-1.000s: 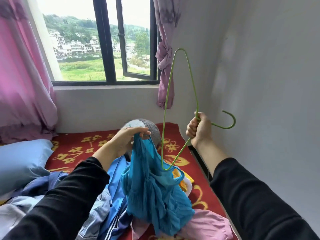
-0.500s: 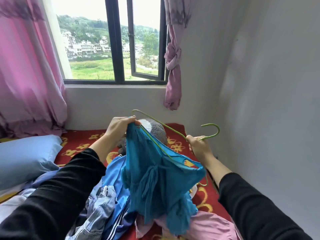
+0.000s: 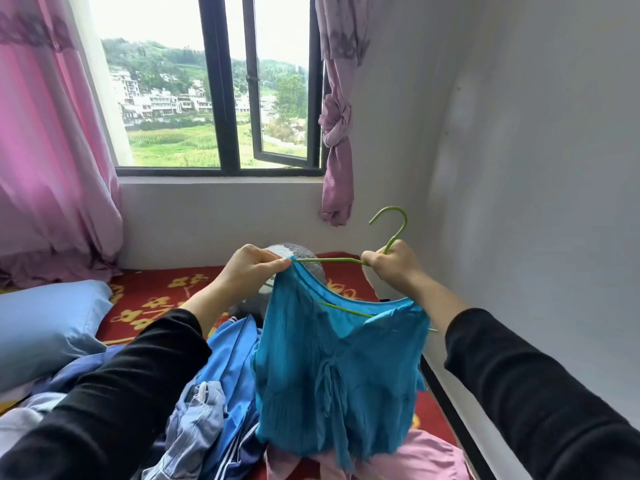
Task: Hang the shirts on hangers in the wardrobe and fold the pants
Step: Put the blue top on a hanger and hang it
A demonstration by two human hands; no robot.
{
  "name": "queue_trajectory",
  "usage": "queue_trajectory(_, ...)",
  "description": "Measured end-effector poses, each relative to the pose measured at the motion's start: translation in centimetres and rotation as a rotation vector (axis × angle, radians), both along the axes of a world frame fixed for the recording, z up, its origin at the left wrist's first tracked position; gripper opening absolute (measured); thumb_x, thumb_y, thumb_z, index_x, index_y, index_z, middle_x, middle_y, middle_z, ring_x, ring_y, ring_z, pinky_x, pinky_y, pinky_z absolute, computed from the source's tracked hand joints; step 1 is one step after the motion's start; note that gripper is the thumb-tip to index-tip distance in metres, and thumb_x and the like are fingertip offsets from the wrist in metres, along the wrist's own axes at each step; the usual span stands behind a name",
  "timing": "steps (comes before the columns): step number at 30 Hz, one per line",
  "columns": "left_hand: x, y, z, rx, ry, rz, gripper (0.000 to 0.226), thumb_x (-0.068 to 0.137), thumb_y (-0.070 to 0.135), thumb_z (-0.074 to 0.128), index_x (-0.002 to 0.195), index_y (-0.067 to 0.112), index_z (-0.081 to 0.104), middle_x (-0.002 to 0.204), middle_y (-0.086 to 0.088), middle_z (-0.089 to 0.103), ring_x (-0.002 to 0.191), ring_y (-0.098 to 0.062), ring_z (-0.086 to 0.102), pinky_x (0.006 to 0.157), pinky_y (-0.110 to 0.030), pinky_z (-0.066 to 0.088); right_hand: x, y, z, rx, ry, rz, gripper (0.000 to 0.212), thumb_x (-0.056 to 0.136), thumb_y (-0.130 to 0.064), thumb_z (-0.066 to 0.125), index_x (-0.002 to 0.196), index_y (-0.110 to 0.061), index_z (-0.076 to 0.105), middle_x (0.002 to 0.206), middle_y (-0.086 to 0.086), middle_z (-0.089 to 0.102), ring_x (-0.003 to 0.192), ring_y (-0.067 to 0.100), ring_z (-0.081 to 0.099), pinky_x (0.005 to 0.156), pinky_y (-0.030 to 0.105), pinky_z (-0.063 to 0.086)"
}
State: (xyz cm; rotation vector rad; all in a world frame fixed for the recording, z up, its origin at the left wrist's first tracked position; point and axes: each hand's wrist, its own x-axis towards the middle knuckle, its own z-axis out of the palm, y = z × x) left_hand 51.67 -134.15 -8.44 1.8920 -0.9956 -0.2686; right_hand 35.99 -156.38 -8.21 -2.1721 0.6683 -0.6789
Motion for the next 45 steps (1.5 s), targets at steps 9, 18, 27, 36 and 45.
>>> queue_trajectory(9,-1.4,-0.1,-0.5,0.054,-0.486,0.126,0.032,0.082,0.039,0.068,0.091,0.026,0.041,0.066,0.007,0.058,0.058,-0.016,0.055,0.058,-0.034,0.046,-0.1,0.6,2.3,0.044,-0.042,0.058,0.038,0.076,-0.022,0.064,0.043,-0.009,0.049,0.04,0.001,0.041,0.04,0.014,0.036,0.049,0.028,0.036)
queue_trajectory(18,-0.2,0.7,2.6,-0.205,-0.291,0.38,0.01,0.084,0.036,0.07,0.09,0.031,0.076,0.085,0.015,0.071,0.1,-0.013,0.059,0.105,-0.038,0.03,-1.7,0.3,4.2,-0.037,-0.269,-0.296,0.021,0.074,-0.021,0.062,0.095,-0.016,0.061,0.097,0.002,0.059,0.089,0.018,0.055,0.088,0.036,0.046)
queue_trajectory(27,1.9,8.1,7.9,-0.376,-0.156,0.524,0.015,0.077,0.035,0.078,0.068,0.043,0.069,0.079,0.016,0.069,0.099,-0.023,0.063,0.097,-0.053,0.042,3.4,4.5,5.5,-0.014,-0.302,-0.199,0.02,0.088,-0.02,0.059,0.107,-0.013,0.061,0.091,0.008,0.063,0.088,0.026,0.058,0.078,0.038,0.051)
queue_trajectory(36,-0.7,20.7,12.4,-0.613,-0.035,0.693,0.016,0.076,0.027,0.08,0.066,0.038,0.075,0.063,0.017,0.067,0.07,-0.013,0.06,0.074,-0.036,0.058,8.0,15.7,12.5,-0.116,-0.661,0.034,0.02,0.093,-0.017,0.05,0.11,-0.021,0.061,0.08,-0.016,0.055,0.072,-0.002,0.053,0.067,0.008,0.035)
queue_trajectory(45,-10.5,35.8,12.2,-0.717,-0.173,0.996,0.01,0.079,0.012,0.076,0.075,0.021,0.075,0.06,0.012,0.066,0.061,-0.008,0.058,0.061,-0.021,0.052,9.3,31.6,13.2,-0.121,-0.687,0.327,0.033,0.096,-0.013,0.041,0.128,-0.016,0.051,0.119,0.006,0.056,0.117,0.026,0.043,0.099,0.04,0.031)
